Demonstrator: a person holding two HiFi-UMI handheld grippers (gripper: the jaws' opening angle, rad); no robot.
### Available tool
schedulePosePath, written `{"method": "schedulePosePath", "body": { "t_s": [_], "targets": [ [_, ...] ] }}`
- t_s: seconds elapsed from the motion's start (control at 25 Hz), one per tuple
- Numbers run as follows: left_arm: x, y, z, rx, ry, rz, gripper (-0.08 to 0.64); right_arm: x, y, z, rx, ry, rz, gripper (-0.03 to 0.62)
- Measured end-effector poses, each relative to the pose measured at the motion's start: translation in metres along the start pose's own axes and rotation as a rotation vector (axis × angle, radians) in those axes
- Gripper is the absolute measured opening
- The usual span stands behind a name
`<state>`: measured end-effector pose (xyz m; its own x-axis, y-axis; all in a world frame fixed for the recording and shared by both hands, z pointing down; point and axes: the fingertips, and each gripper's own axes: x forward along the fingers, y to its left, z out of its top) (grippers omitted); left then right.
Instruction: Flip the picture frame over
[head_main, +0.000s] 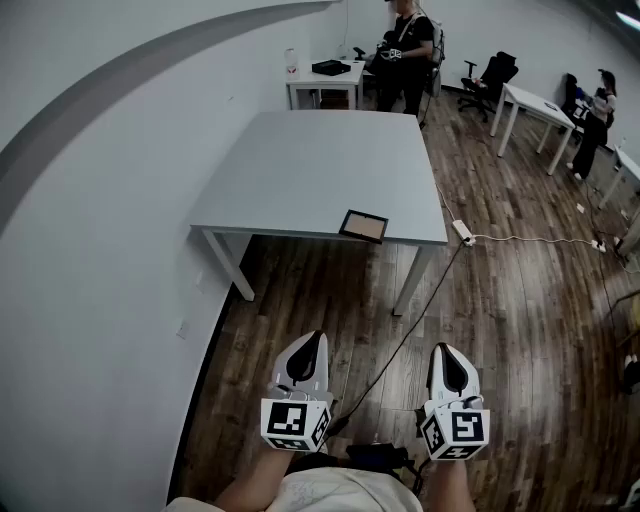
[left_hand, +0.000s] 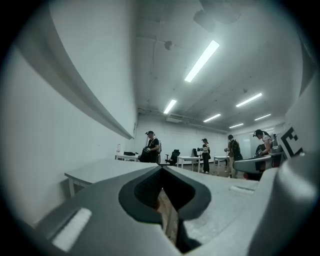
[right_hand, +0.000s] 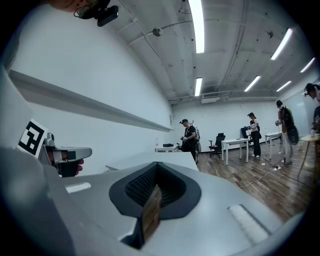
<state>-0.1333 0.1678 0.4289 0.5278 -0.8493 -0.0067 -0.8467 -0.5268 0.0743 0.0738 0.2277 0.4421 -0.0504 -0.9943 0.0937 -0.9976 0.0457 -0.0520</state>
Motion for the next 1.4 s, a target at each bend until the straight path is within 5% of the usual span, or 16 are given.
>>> {"method": "schedulePosePath", "body": {
  "t_s": [0.76, 1.4],
  "targets": [
    [0.011, -0.009, -0.001, -0.001, 0.008, -0.002, 0.0, 0.004, -0.011, 0.0, 0.012, 0.002, 0.002, 0.023],
    [0.04, -0.086, 0.002, 0.051, -0.001, 0.03, 0.0, -0.01, -0.095, -0.009, 0.113, -0.027, 0.046, 0.026]
  ]
}}
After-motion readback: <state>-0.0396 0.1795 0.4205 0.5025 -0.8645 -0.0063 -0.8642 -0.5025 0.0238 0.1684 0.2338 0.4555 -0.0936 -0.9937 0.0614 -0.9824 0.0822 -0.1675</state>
